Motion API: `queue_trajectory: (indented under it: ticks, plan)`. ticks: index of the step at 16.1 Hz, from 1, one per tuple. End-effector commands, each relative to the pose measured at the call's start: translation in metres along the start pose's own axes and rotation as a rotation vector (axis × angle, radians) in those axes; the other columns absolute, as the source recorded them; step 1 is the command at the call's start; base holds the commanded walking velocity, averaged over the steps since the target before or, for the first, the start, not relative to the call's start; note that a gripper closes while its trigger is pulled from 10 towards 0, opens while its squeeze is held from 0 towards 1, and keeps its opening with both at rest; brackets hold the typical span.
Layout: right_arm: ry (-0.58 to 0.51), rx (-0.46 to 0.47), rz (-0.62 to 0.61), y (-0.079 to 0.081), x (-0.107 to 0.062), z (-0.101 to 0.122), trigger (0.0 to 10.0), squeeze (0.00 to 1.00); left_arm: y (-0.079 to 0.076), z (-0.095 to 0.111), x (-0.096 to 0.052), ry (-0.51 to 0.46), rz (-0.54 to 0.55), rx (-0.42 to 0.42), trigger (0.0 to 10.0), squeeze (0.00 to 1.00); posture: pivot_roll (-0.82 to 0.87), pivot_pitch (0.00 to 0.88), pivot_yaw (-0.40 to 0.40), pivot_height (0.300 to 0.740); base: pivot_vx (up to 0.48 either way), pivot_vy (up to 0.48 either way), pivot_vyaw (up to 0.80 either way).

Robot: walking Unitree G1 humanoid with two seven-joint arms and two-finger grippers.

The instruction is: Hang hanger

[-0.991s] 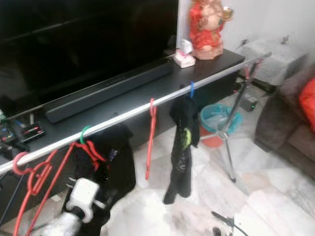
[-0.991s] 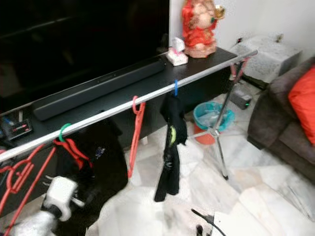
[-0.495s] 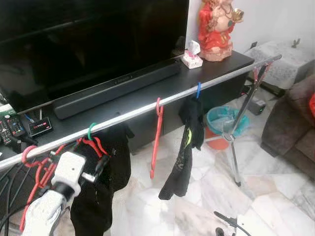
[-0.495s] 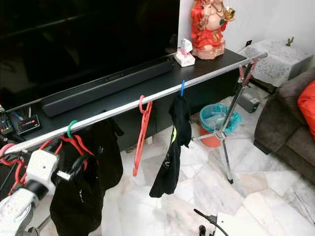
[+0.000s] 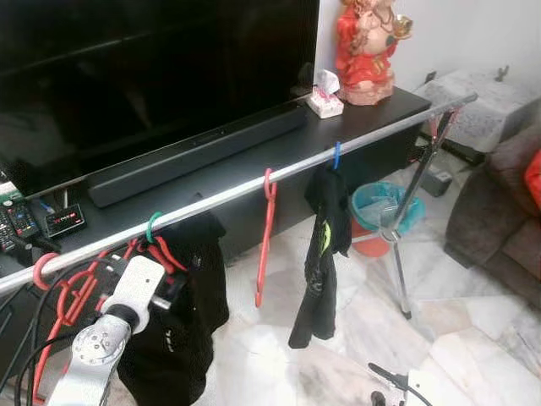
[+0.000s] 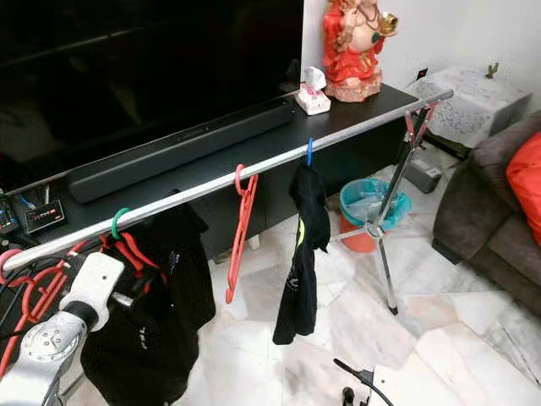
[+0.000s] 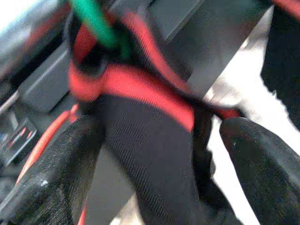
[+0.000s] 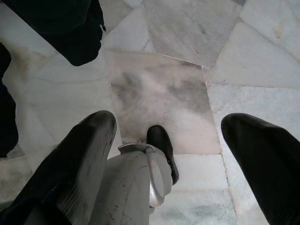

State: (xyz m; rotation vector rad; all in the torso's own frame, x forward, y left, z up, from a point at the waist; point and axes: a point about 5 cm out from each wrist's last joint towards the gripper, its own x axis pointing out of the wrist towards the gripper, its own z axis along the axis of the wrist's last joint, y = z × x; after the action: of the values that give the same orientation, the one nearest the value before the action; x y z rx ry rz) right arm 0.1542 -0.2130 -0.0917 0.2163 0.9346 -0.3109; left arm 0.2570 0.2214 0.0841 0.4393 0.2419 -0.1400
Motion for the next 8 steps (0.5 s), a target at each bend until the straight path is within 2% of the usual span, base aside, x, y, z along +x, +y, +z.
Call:
queue_trajectory:
  ticks: [1, 2, 3, 4, 6, 7, 8]
  plan:
    - [0.014, 0.013, -0.001, 0.001, 0.0, -0.003, 10.0, 0.0, 0.006, -0.005, -0.001, 0.053, 0.047, -0.006, 10.0, 1.0, -0.17, 0.021, 0.063, 0.74, 0.0, 0.0, 0.0]
    - [0.013, 0.012, 0.001, 0.002, 0.0, -0.002, 10.0, 0.0, 0.007, -0.004, -0.001, 0.066, 0.066, -0.009, 10.0, 1.0, -0.17, 0.028, 0.059, 0.74, 0.0, 0.0, 0.0]
    - [0.012, 0.013, 0.001, 0.002, 0.0, -0.002, 10.0, 0.0, 0.008, 0.002, -0.003, 0.026, 0.074, -0.051, 10.0, 0.0, -0.17, 0.031, 0.059, 0.74, 0.0, 0.0, 0.0]
    - [0.012, 0.013, 0.001, 0.002, 0.0, -0.002, 10.0, 0.0, 0.008, 0.01, -0.006, -0.015, 0.058, -0.077, 10.0, 0.0, -0.16, 0.03, 0.059, 0.74, 0.0, 0.0, 0.0]
    - [0.012, 0.013, -0.001, 0.001, 0.0, -0.002, 10.0, 0.0, 0.009, 0.015, -0.019, -0.057, -0.048, -0.039, 10.0, 0.0, -0.16, 0.036, 0.058, 0.74, 0.0, 0.0, 0.0]
    - [0.012, 0.012, 0.0, 0.001, 0.0, -0.002, 10.0, 0.0, 0.017, 0.009, -0.027, -0.033, -0.09, 0.005, 10.0, 0.0, -0.15, 0.039, 0.057, 0.74, 0.0, 0.0, 0.0]
    - [0.013, 0.012, 0.0, 0.001, 0.0, -0.002, 10.0, 0.0, 0.019, 0.008, -0.029, -0.026, -0.092, 0.014, 10.0, 0.0, -0.15, 0.039, 0.057, 0.74, 0.0, 0.0, 0.0]
